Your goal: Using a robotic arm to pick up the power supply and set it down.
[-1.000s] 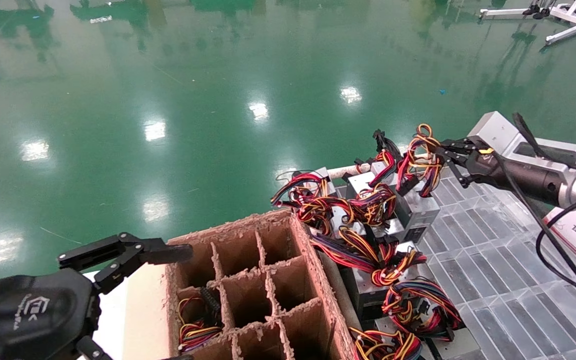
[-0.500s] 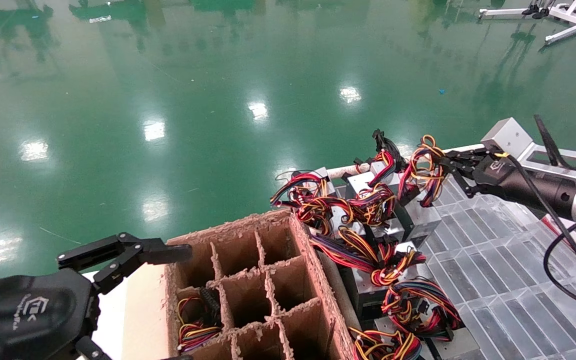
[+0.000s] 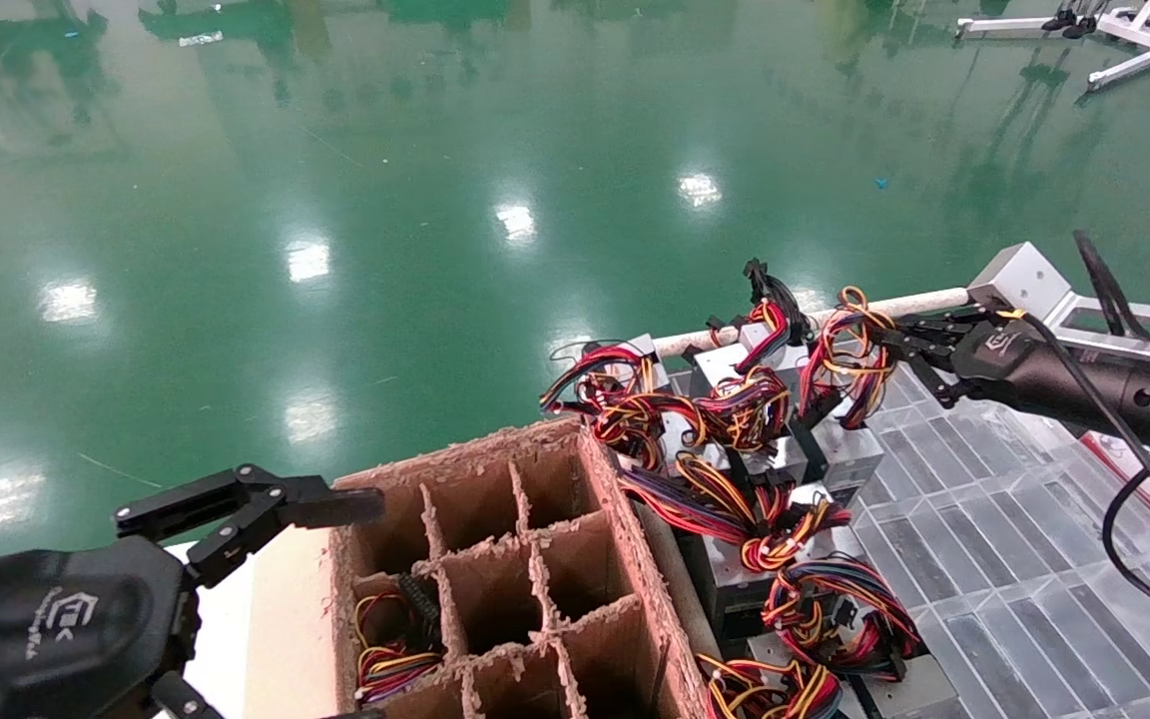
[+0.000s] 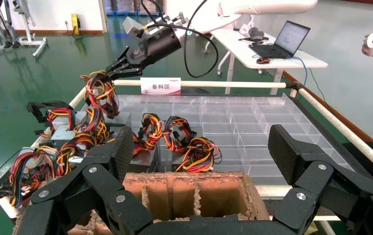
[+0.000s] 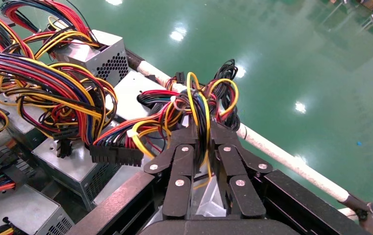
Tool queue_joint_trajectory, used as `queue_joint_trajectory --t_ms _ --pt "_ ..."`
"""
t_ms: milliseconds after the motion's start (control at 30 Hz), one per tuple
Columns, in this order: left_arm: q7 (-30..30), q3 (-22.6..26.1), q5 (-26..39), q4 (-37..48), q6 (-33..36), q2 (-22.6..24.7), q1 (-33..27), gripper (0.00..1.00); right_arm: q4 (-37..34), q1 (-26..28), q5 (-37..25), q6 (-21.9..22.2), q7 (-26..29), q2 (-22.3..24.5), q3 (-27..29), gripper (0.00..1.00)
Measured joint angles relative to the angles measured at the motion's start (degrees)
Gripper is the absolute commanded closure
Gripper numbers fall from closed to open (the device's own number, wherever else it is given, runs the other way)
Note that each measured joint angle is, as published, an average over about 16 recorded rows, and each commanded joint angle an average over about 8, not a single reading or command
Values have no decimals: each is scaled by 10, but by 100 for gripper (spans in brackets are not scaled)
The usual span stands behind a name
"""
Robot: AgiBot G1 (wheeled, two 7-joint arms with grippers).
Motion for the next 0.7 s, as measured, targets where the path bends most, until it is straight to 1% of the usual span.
queue_joint_trajectory --t_ms 233,367,533,700 --pt "0 0 0 0 0 0 0 0 0 1 0 -2 1 0 0 0" --pt "0 0 0 0 0 0 0 0 -1 6 -1 -11 13 0 -1 0" --pt "0 0 0 0 0 0 0 0 -6 16 -2 -40 56 1 0 0" --pt "0 0 0 0 0 0 0 0 -12 26 0 -80 118 2 3 0"
